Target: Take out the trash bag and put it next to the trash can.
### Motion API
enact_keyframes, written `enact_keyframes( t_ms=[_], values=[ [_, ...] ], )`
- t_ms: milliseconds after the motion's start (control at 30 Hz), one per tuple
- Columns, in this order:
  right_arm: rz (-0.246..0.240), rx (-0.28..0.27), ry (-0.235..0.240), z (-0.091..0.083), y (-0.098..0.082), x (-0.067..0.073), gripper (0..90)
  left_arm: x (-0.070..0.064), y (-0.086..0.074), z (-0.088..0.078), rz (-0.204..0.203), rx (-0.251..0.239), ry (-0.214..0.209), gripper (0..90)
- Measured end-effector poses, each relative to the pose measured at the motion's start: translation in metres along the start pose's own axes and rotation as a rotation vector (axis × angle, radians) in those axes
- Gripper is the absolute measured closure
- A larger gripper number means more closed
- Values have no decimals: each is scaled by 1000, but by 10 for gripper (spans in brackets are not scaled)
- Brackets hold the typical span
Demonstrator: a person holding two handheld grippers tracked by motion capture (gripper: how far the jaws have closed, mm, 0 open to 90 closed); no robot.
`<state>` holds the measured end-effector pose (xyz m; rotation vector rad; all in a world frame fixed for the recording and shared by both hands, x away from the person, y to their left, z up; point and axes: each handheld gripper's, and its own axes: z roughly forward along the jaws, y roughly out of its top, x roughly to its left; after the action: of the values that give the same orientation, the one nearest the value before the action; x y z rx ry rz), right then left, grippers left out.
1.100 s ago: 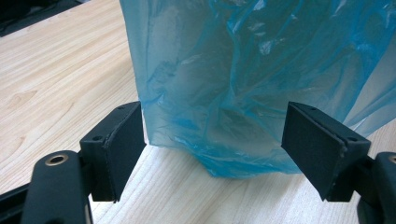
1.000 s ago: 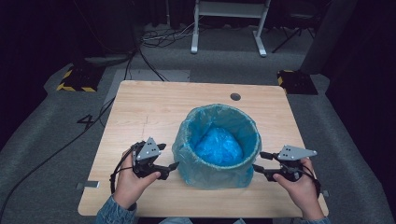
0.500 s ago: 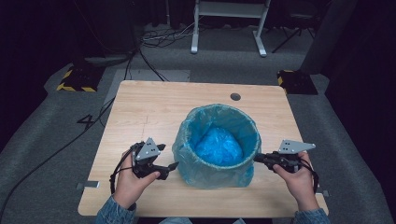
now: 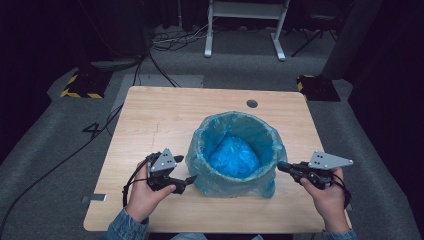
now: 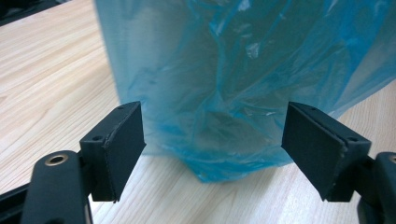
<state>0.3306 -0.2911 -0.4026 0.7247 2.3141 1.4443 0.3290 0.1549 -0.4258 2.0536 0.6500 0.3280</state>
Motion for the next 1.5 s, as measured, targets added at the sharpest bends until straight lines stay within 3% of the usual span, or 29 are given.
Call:
enact_keyframes(
  t_ms=[100,133,167,200,233,267,300,500,800,1133,1233,1400,1500],
  values=[
    [-1,5,3,2,-1,2,897,-2,1,8,7,9,-13,206],
    [-1,5,12,4,-2,3,893,-3,2,11,13,14,-41,302],
    [-1,5,12,4,-2,3,893,-3,2,11,13,14,-41,360],
    [2,3,17,4,-2,4,892,-3,3,12,11,6,-54,360],
    [3,-2,26,4,-2,5,892,-3,5,11,17,2,-63,419],
    [2,-3,30,4,-2,6,892,-3,5,11,25,-2,-70,570],
    [2,-3,30,4,-2,6,892,-2,6,9,32,-10,-77,632],
    [16,-32,32,-2,0,7,893,-2,12,-3,11,-80,-129,898],
    [0,-68,9,-13,11,11,900,-13,25,-32,44,-134,-112,900],
    [-44,-123,-28,-33,34,19,900,-13,44,-58,67,-186,-78,900],
    [-60,-157,-27,-40,45,21,900,-12,50,-63,68,-206,-79,900],
    [-91,-180,-40,-46,55,25,900,-14,59,-70,100,-213,-62,900],
    [-105,-180,-59,-48,64,22,900,-12,64,-71,94,-223,-47,900]
  ],
)
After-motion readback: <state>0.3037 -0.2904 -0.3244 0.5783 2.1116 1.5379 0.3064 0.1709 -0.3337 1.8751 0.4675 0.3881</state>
